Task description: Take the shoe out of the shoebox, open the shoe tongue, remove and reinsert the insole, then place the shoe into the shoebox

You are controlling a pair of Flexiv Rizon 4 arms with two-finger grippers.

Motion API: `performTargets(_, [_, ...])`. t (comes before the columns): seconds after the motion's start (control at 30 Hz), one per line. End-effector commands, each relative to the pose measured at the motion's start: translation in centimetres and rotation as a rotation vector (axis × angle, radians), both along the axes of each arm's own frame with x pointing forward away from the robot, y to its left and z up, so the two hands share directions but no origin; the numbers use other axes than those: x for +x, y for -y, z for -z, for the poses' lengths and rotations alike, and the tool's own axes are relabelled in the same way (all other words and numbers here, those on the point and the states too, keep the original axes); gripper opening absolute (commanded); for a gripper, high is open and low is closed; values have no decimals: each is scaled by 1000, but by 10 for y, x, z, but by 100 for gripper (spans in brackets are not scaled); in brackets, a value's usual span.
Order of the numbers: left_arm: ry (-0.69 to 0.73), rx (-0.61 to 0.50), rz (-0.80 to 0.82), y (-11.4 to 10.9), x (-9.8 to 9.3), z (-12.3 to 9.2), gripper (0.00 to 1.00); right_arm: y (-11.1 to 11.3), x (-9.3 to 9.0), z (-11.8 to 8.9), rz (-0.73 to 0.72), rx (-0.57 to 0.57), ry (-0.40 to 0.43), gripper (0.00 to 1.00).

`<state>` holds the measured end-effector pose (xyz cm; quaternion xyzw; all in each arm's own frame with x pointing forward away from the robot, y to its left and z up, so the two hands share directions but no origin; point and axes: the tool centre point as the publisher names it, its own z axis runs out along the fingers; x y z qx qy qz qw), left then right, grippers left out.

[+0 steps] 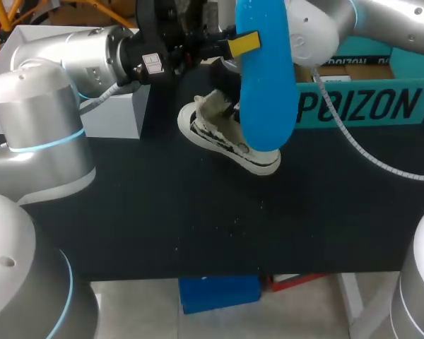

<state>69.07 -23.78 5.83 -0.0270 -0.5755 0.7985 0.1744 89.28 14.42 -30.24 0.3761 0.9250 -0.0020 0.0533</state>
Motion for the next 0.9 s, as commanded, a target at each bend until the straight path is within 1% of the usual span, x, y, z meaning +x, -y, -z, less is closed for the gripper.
performTargets(0.03, [2, 0, 1, 0, -1, 1, 0, -4, -11, 0, 1044, 46, 149, 0])
performTargets(0.07, [2, 0, 1, 0, -1, 1, 0, -5, -13, 1, 1073, 38, 162, 0])
performTargets(0.13, [2, 0, 1, 0, -1, 1, 0, -10, -15, 3, 1115, 47, 152, 0])
performTargets(0.3, [2, 0, 1, 0, -1, 1, 0, -20, -19, 8, 1157, 25, 165, 0])
performTargets(0.4, [2, 0, 1, 0, -1, 1, 0, -22, -19, 15, 1169, 7, 172, 0])
performTargets(0.57, [2, 0, 1, 0, -1, 1, 0, -22, -17, 32, 1189, -24, 172, 0])
performTargets(0.9, [2, 0, 1, 0, -1, 1, 0, -26, -17, 76, 1167, -84, 171, 0])
